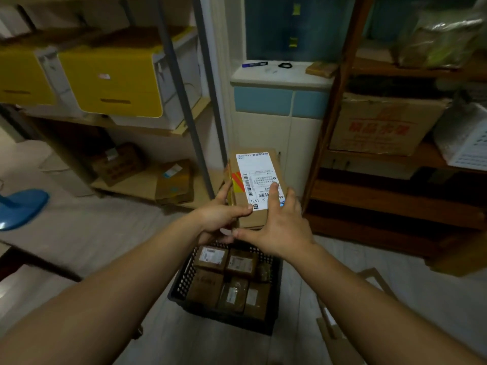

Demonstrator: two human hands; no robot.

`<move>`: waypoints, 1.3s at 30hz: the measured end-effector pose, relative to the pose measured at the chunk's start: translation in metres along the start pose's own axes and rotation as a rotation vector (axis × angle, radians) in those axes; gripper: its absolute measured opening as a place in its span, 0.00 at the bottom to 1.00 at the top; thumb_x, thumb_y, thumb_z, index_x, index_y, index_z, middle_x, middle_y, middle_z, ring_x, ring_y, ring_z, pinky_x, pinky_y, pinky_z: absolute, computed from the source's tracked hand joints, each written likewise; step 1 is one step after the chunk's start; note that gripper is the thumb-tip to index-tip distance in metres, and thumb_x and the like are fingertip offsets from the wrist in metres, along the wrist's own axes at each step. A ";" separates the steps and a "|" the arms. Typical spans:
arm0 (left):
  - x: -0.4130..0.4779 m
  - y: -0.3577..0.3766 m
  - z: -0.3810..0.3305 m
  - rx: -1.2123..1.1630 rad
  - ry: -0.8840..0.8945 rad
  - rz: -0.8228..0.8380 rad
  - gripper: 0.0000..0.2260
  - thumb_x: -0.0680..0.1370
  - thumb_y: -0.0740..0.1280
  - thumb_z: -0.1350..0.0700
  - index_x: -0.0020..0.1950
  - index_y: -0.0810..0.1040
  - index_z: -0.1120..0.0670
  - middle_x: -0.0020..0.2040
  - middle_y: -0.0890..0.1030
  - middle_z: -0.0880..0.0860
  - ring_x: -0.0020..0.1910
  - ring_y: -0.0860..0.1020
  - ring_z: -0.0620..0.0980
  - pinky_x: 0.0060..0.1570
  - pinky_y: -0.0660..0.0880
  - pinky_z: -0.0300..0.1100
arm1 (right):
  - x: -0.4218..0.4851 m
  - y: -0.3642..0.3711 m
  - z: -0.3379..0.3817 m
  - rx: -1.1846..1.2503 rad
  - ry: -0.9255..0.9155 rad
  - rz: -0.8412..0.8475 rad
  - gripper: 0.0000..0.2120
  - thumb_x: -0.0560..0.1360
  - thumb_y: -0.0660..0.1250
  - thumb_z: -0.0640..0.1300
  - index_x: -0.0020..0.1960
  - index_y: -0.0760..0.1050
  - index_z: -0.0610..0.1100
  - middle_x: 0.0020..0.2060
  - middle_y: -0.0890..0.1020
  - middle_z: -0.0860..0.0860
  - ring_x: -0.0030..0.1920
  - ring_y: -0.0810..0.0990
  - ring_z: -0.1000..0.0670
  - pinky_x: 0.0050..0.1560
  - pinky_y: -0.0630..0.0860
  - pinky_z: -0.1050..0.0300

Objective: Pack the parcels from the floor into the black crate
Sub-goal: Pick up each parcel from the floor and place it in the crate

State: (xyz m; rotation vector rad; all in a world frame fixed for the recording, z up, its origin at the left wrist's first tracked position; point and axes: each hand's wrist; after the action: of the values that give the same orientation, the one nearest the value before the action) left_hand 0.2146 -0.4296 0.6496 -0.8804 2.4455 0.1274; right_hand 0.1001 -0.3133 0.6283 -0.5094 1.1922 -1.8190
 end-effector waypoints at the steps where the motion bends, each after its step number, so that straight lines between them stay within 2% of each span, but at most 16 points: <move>1: 0.010 -0.004 -0.001 0.019 0.003 0.021 0.41 0.71 0.73 0.54 0.70 0.51 0.29 0.60 0.75 0.48 0.53 0.79 0.59 0.37 0.78 0.49 | 0.005 0.004 0.003 0.003 0.030 -0.012 0.62 0.52 0.56 0.83 0.72 0.28 0.56 0.75 0.38 0.46 0.74 0.44 0.40 0.68 0.60 0.39; 4: 0.039 -0.021 -0.003 0.083 0.000 0.098 0.40 0.72 0.73 0.51 0.71 0.50 0.30 0.54 0.72 0.43 0.52 0.76 0.55 0.39 0.80 0.52 | 0.021 0.019 0.013 0.013 0.123 -0.094 0.60 0.53 0.55 0.80 0.73 0.31 0.56 0.74 0.43 0.44 0.73 0.48 0.39 0.68 0.63 0.41; 5: 0.049 -0.029 -0.001 0.107 -0.010 0.137 0.38 0.72 0.71 0.48 0.71 0.50 0.30 0.55 0.72 0.44 0.52 0.76 0.54 0.41 0.80 0.54 | 0.025 0.025 0.016 0.012 0.152 -0.117 0.59 0.54 0.56 0.79 0.73 0.32 0.56 0.74 0.43 0.45 0.72 0.49 0.39 0.68 0.63 0.41; 7: 0.067 -0.048 0.006 0.185 -0.018 0.207 0.30 0.74 0.66 0.41 0.70 0.53 0.31 0.62 0.71 0.46 0.58 0.73 0.53 0.46 0.79 0.55 | 0.030 0.041 0.021 0.004 0.200 -0.139 0.57 0.56 0.59 0.77 0.73 0.34 0.56 0.73 0.43 0.45 0.71 0.50 0.39 0.68 0.62 0.42; 10: 0.100 -0.080 0.021 0.424 0.081 0.275 0.19 0.78 0.57 0.39 0.68 0.59 0.35 0.71 0.65 0.47 0.60 0.65 0.45 0.52 0.71 0.42 | 0.031 0.075 0.032 -0.007 0.292 -0.141 0.56 0.58 0.62 0.75 0.73 0.35 0.57 0.71 0.44 0.47 0.70 0.51 0.40 0.65 0.63 0.42; 12: 0.124 -0.102 0.037 0.581 0.129 0.304 0.24 0.79 0.57 0.40 0.74 0.56 0.41 0.75 0.60 0.49 0.67 0.65 0.47 0.56 0.64 0.37 | 0.031 0.100 0.039 0.002 0.366 -0.109 0.55 0.58 0.61 0.75 0.74 0.36 0.57 0.73 0.44 0.46 0.71 0.51 0.40 0.67 0.61 0.42; 15: 0.159 -0.130 0.070 0.845 0.108 0.333 0.34 0.76 0.63 0.41 0.77 0.51 0.47 0.77 0.55 0.51 0.74 0.59 0.52 0.62 0.59 0.39 | 0.028 0.137 0.039 0.014 0.457 -0.056 0.56 0.59 0.63 0.74 0.76 0.38 0.55 0.74 0.44 0.45 0.72 0.49 0.40 0.69 0.59 0.44; 18: 0.193 -0.144 0.116 1.161 0.160 0.320 0.38 0.74 0.64 0.39 0.77 0.48 0.47 0.78 0.49 0.56 0.76 0.49 0.58 0.72 0.52 0.51 | 0.028 0.179 0.024 0.048 0.508 0.023 0.57 0.59 0.63 0.74 0.76 0.36 0.56 0.74 0.40 0.46 0.73 0.45 0.40 0.70 0.57 0.44; 20: 0.218 -0.144 0.151 1.271 0.174 0.322 0.38 0.74 0.63 0.37 0.77 0.47 0.46 0.78 0.48 0.56 0.76 0.45 0.59 0.72 0.50 0.56 | 0.033 0.213 0.006 0.049 0.545 0.070 0.57 0.60 0.64 0.73 0.76 0.35 0.56 0.75 0.39 0.46 0.74 0.44 0.40 0.70 0.56 0.42; 23: 0.263 -0.136 0.214 1.434 0.240 0.325 0.38 0.74 0.62 0.37 0.77 0.47 0.46 0.78 0.48 0.55 0.76 0.46 0.60 0.72 0.52 0.60 | 0.044 0.276 -0.031 0.044 0.585 0.090 0.56 0.60 0.64 0.73 0.76 0.36 0.55 0.75 0.40 0.44 0.74 0.45 0.40 0.70 0.57 0.42; 28: 0.352 -0.114 0.338 1.527 0.252 0.373 0.40 0.72 0.61 0.32 0.77 0.48 0.45 0.78 0.49 0.56 0.76 0.46 0.59 0.71 0.49 0.62 | 0.075 0.399 -0.114 0.012 0.592 0.028 0.56 0.61 0.64 0.72 0.77 0.38 0.53 0.74 0.42 0.42 0.73 0.46 0.39 0.72 0.52 0.45; 32: 0.416 -0.093 0.424 1.603 0.361 0.318 0.40 0.72 0.63 0.34 0.77 0.49 0.48 0.78 0.49 0.55 0.76 0.46 0.58 0.71 0.48 0.59 | 0.100 0.482 -0.179 -0.019 0.573 -0.025 0.56 0.59 0.61 0.74 0.76 0.38 0.54 0.74 0.41 0.42 0.73 0.45 0.40 0.72 0.49 0.46; 35: 0.456 -0.079 0.469 1.619 0.396 0.291 0.42 0.71 0.66 0.37 0.77 0.48 0.47 0.78 0.46 0.55 0.76 0.45 0.59 0.72 0.48 0.58 | 0.115 0.531 -0.213 -0.073 0.531 -0.047 0.56 0.60 0.61 0.75 0.76 0.37 0.55 0.74 0.40 0.42 0.73 0.43 0.41 0.72 0.48 0.46; 39: 0.501 -0.068 0.507 1.594 0.395 0.264 0.49 0.67 0.71 0.39 0.76 0.40 0.43 0.77 0.40 0.54 0.75 0.41 0.60 0.72 0.46 0.63 | 0.135 0.573 -0.242 -0.114 0.490 -0.044 0.56 0.61 0.61 0.76 0.75 0.35 0.55 0.74 0.39 0.41 0.73 0.42 0.39 0.72 0.46 0.44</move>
State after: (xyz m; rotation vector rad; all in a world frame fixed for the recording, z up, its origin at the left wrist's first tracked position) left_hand 0.1627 -0.6348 -0.0345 0.1827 1.9882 -1.7343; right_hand 0.1090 -0.3892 -0.0041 -0.1504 1.6286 -1.9852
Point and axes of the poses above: each hand's wrist, its own x-axis towards the middle knuckle, its own y-axis out of the palm, z = x × y
